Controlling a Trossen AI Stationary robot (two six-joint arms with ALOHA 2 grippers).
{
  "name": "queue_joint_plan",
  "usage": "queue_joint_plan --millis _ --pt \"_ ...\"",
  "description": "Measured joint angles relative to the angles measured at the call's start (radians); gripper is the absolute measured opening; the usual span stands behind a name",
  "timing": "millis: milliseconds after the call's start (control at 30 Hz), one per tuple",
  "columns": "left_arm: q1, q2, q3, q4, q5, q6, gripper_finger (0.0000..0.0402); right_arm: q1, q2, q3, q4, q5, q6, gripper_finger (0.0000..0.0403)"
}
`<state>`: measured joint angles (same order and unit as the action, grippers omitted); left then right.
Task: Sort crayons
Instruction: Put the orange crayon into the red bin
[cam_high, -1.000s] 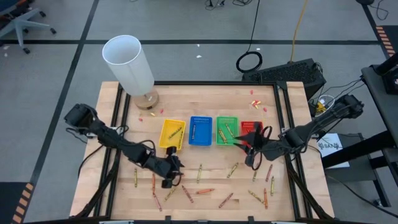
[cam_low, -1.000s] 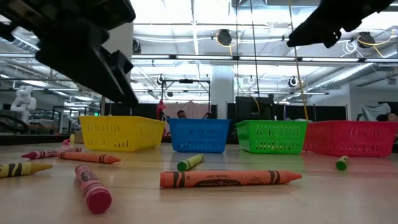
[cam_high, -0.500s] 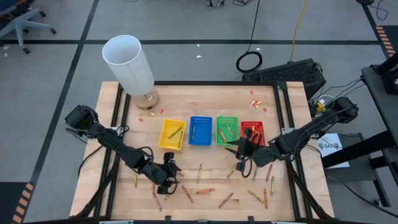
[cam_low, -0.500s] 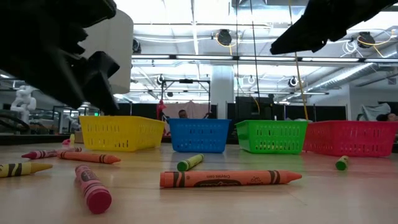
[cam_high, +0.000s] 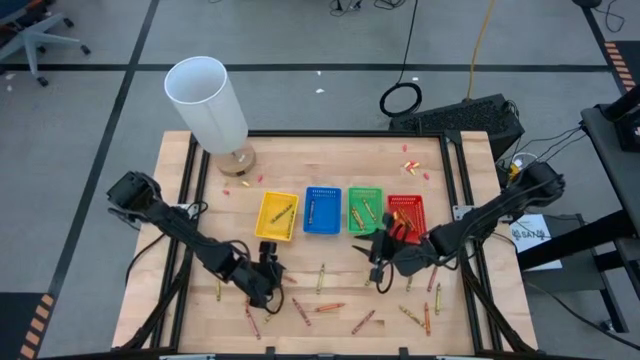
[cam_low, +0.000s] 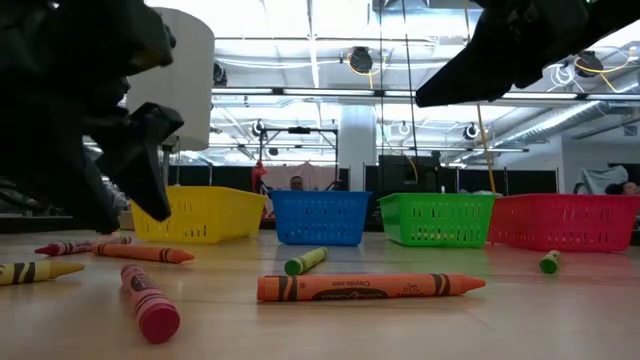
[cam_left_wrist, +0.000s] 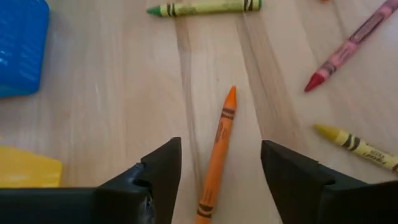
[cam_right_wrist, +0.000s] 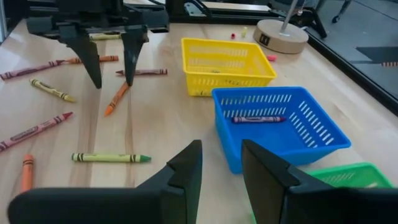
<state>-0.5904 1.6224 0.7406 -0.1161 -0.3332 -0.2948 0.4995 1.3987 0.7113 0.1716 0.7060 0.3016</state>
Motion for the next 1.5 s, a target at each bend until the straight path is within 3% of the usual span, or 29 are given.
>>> queue_joint_plan --millis 833,1500 --pt "0.001 0.068 0.003 -0.01 0.021 0.047 0.0071 0.001 0.028 0.0 0.109 -0.002 -0.028 0.0098" --pt "0.014 0.071 0.016 -0.007 0.01 0.049 0.0005 0.017 0.027 0.0 0.109 -0.001 -0.014 0.0098"
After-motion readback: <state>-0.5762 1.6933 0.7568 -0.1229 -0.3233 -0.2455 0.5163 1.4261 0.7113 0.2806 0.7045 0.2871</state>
